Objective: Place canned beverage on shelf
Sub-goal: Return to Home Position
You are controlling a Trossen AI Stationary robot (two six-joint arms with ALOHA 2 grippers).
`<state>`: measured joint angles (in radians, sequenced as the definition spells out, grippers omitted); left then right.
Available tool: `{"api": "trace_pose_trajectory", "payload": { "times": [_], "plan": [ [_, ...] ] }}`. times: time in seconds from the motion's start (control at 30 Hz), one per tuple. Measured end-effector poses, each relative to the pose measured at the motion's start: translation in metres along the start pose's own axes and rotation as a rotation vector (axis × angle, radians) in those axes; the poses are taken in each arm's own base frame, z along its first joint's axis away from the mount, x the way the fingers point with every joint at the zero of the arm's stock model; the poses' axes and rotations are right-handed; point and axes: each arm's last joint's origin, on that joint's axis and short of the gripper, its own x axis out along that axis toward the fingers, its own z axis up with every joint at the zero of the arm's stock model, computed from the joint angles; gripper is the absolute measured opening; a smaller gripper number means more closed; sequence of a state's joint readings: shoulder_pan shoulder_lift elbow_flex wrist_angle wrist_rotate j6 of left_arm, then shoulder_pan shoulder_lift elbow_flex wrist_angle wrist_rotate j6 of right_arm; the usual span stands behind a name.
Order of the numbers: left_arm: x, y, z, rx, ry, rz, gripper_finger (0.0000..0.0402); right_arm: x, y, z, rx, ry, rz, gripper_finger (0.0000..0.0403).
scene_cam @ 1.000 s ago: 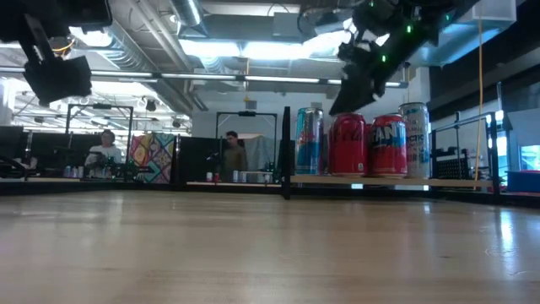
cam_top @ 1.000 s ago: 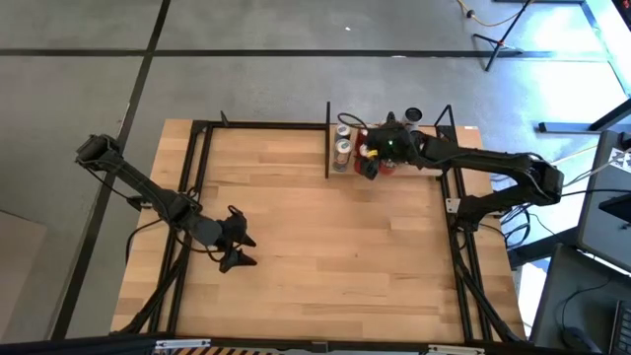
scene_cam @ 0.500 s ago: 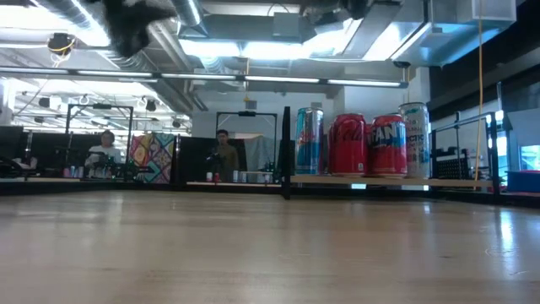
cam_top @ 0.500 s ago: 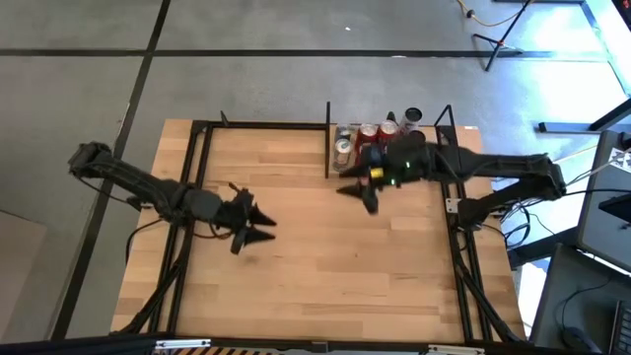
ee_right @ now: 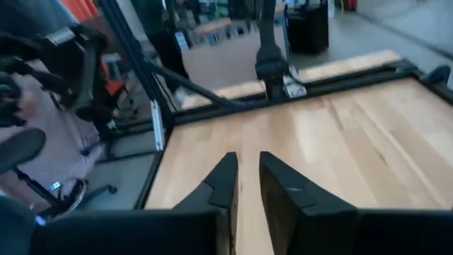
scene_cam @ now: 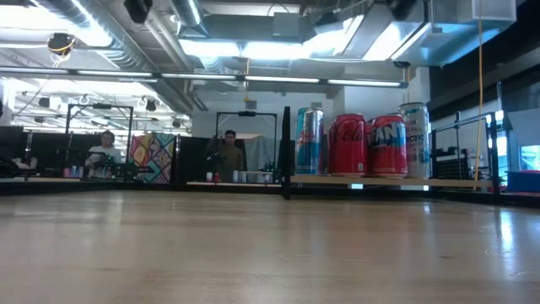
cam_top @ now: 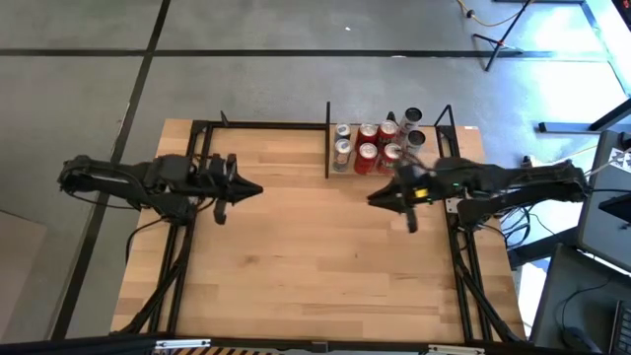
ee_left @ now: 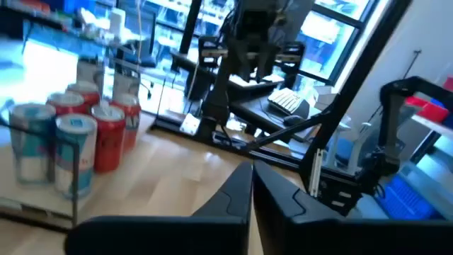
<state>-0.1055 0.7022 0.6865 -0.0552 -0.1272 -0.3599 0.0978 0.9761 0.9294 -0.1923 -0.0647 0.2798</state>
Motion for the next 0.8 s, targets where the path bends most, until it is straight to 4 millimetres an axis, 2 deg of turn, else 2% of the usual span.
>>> {"api": "trace_pose_trajectory", "payload": {
  "times": [0.13,0.23,0.4,0.47,0.6,0.8],
  "plan": [
    [-0.010,0.000,0.005,0.098,-0.037,-0.001,0.0018,-0.033,-0.005,-0.022,0.004,-0.054,-0.012,0.0050],
    [-0.014,0.000,0.006,0.124,-0.052,-0.002,0.0021,-0.051,-0.008,-0.037,0.005,-0.056,-0.004,0.0050],
    [-0.014,0.001,0.007,0.148,-0.060,0.031,0.0019,-0.064,-0.009,-0.045,0.020,-0.073,0.002,0.0050],
    [-0.014,0.002,0.006,0.192,-0.053,0.057,0.0018,-0.069,-0.009,-0.048,-0.041,-0.088,0.027,0.0050],
    [-0.010,0.003,-0.009,0.258,-0.013,0.002,0.0018,-0.078,-0.011,-0.067,-0.141,-0.092,0.112,0.0050],
    [-0.012,0.009,-0.034,0.282,-0.023,-0.074,0.0018,-0.093,-0.022,-0.102,-0.145,-0.169,0.071,0.0050]
  ]
}}
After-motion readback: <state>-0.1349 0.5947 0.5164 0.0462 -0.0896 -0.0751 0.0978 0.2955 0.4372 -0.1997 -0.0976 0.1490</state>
